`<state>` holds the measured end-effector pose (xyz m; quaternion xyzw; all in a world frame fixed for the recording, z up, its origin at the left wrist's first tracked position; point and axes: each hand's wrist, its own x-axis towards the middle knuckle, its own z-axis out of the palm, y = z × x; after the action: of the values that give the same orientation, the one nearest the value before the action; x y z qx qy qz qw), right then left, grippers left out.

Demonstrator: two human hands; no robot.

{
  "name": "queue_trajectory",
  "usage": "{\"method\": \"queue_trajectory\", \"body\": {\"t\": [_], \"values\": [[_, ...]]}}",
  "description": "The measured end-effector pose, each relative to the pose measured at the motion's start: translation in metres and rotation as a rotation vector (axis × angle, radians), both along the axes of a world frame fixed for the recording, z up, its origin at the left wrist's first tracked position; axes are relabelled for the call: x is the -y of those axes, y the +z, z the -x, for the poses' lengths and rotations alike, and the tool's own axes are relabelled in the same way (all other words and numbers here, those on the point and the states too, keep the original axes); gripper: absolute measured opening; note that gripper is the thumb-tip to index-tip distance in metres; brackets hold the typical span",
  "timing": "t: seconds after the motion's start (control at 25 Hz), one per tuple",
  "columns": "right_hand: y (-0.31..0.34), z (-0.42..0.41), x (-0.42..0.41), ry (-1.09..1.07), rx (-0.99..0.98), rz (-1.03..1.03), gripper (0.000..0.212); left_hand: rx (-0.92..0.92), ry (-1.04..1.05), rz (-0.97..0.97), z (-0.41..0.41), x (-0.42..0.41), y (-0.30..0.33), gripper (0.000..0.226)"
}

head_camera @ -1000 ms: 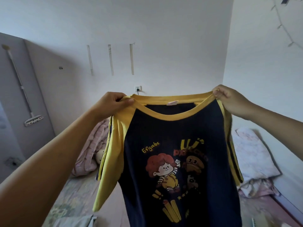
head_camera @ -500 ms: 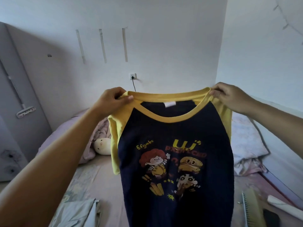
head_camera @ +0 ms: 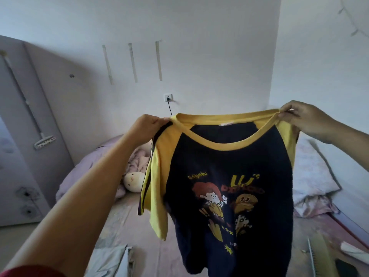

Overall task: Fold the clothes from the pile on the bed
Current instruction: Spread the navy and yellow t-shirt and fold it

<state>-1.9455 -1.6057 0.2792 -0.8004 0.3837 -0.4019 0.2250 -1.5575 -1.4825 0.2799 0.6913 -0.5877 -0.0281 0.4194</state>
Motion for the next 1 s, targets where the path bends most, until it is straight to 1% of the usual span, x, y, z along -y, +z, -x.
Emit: {"method": "queue_trajectory", "body": {"t": [0.08, 0.16, 0.24, 0.36, 0.48, 0.56, 0.6, 0.68, 0.72, 0.8, 0.88, 1.0], "values": [[-0.008, 0.002, 0.001, -0.015, -0.028, 0.022, 0.008, 0.069, 0.019, 0.064, 0.001, 0.003, 0.0, 0.054], [-0.017, 0.004, 0.005, -0.069, -0.09, 0.061, 0.018, 0.08, 0.011, 0.144, 0.005, 0.004, -0.004, 0.047], [-0.02, 0.007, 0.005, -0.133, -0.101, 0.106, 0.026, 0.079, 0.003, 0.194, 0.006, 0.006, -0.009, 0.038], [-0.028, 0.015, 0.001, -0.113, -0.117, 0.112, 0.026, 0.195, 0.02, 0.173, 0.005, 0.004, -0.02, 0.035], [-0.04, 0.024, -0.008, -0.092, -0.125, 0.1, 0.026, 0.238, -0.005, 0.173, 0.008, -0.003, -0.031, 0.033], [-0.049, 0.027, -0.017, -0.094, -0.159, 0.084, 0.025, 0.3, -0.019, 0.138, 0.01, -0.009, -0.043, 0.032], [-0.053, 0.029, -0.02, -0.098, -0.166, 0.083, 0.024, 0.314, -0.027, 0.145, 0.012, -0.012, -0.048, 0.032], [-0.059, 0.034, -0.027, -0.112, -0.178, 0.078, 0.023, 0.277, -0.062, 0.154, 0.016, -0.018, -0.056, 0.031], [-0.063, 0.038, -0.033, -0.115, -0.187, 0.063, 0.024, 0.252, -0.077, 0.124, 0.022, -0.023, -0.061, 0.03], [-0.076, 0.051, -0.045, -0.102, -0.22, 0.021, 0.028, 0.262, -0.103, 0.022, 0.035, -0.037, -0.078, 0.027], [-0.096, 0.067, -0.062, -0.071, -0.291, -0.043, 0.04, 0.276, -0.172, -0.087, 0.044, -0.052, -0.107, 0.027], [-0.128, 0.09, -0.083, -0.005, -0.341, -0.127, 0.058, 0.204, -0.359, -0.229, 0.054, -0.076, -0.146, 0.028]]}}
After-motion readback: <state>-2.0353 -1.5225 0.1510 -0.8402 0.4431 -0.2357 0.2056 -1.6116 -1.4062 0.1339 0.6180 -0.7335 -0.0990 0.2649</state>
